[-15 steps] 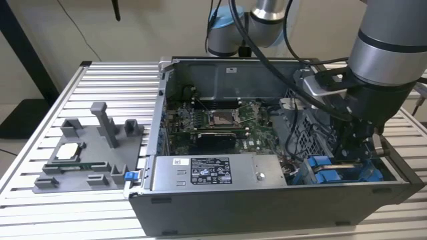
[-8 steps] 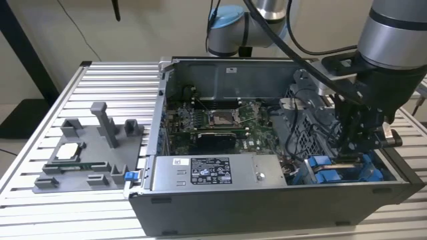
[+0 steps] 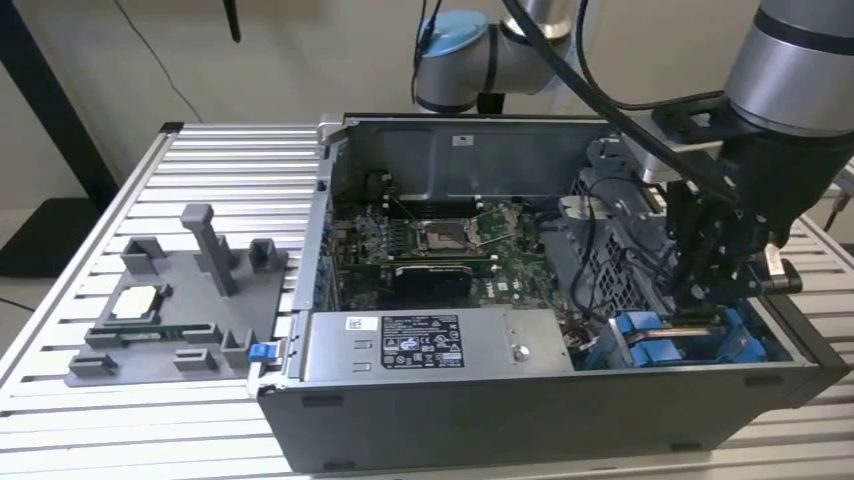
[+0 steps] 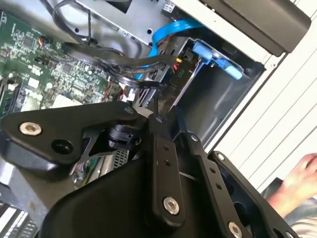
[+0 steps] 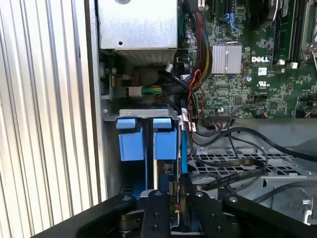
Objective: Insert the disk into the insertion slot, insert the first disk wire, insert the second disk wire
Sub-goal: 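Insert the second disk wire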
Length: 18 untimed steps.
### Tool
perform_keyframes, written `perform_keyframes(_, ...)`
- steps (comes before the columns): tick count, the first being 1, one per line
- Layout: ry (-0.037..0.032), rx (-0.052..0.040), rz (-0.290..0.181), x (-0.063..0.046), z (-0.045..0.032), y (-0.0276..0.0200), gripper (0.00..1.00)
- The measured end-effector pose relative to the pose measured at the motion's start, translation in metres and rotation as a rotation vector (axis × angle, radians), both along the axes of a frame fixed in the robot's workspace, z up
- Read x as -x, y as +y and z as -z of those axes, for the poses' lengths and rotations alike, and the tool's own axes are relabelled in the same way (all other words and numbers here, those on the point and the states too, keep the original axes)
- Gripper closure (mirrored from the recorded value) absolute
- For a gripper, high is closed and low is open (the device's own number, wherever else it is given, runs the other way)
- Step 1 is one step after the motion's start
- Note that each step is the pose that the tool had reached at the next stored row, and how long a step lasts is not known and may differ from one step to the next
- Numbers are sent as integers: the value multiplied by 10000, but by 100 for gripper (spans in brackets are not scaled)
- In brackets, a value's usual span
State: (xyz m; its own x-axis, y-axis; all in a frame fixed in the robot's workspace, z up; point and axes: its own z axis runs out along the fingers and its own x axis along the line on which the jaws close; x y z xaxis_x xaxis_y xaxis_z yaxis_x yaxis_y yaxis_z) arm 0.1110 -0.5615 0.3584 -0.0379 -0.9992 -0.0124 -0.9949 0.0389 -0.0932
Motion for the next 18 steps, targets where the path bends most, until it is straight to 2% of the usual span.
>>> perform_keyframes(2,63,-8,0,-3,-56,-2,0)
perform_keyframes(9,66,-66,0,-4,-318,-2,0)
perform_keyframes(18,66,-73,0,-4,-338,-2,0)
